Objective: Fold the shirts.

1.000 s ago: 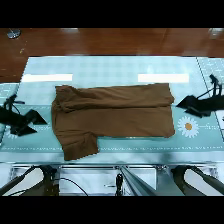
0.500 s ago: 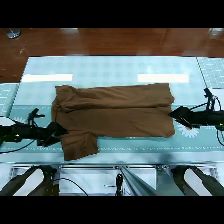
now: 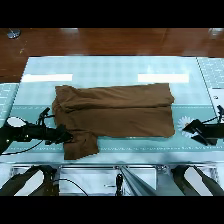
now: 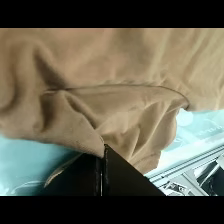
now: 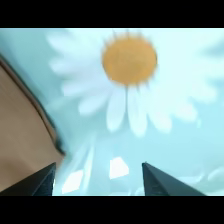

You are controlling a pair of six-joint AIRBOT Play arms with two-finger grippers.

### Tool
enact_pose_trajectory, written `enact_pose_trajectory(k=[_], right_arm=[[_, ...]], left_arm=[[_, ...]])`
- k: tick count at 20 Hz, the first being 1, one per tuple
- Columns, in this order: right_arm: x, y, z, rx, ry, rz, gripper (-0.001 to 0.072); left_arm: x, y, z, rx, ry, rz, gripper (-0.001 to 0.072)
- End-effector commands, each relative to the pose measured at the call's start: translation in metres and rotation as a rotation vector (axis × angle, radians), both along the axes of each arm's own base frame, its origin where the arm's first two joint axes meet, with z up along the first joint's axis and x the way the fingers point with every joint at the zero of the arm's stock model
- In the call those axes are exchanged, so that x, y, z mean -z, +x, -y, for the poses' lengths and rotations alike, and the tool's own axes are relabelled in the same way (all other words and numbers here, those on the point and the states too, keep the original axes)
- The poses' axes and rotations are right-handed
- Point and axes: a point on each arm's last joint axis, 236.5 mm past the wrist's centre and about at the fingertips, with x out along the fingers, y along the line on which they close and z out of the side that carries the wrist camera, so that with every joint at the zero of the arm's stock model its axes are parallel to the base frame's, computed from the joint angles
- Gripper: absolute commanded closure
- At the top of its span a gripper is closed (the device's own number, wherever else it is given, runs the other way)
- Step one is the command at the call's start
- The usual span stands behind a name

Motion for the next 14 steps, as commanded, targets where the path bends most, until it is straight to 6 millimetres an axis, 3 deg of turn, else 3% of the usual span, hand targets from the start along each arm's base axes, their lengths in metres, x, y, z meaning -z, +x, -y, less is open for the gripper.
enact_pose_trajectory(k=[1,3,9,10,11,12,13,14], right_arm=[[0.013,-0.015,-0.037,-0.121,0.053,-0.06,0.0091],[0.022,-0.013,-0.05,-0.174,0.072,-0.083,0.009],[0.027,0.043,-0.079,-0.082,0.238,0.053,0.0092],[0.025,0.05,-0.084,-0.076,0.256,0.075,0.0129],[0.024,0.056,-0.089,-0.097,0.265,0.093,0.0331],[0.02,0.06,-0.093,-0.151,0.263,0.113,0.0591],[0.015,0.064,-0.096,-0.211,0.254,0.137,0.069],[0.006,0.071,-0.094,-0.233,0.25,0.151,0.069]], left_arm=[[-0.003,0.005,0.001,0.007,0.0,0.021,0.0674],[-0.003,0.005,0.001,0.008,-0.001,0.019,0.0674],[-0.003,0.005,0.001,0.008,-0.001,0.019,0.0675],[-0.003,0.005,0.001,0.008,-0.001,0.02,0.0674],[-0.004,0.006,0.001,0.008,0.0,0.024,0.0674],[-0.006,0.009,0.0,0.009,0.001,0.031,0.0674],[-0.009,0.014,-0.001,0.009,0.003,0.045,0.0674],[-0.015,0.021,-0.002,0.011,0.005,0.065,0.0674]])
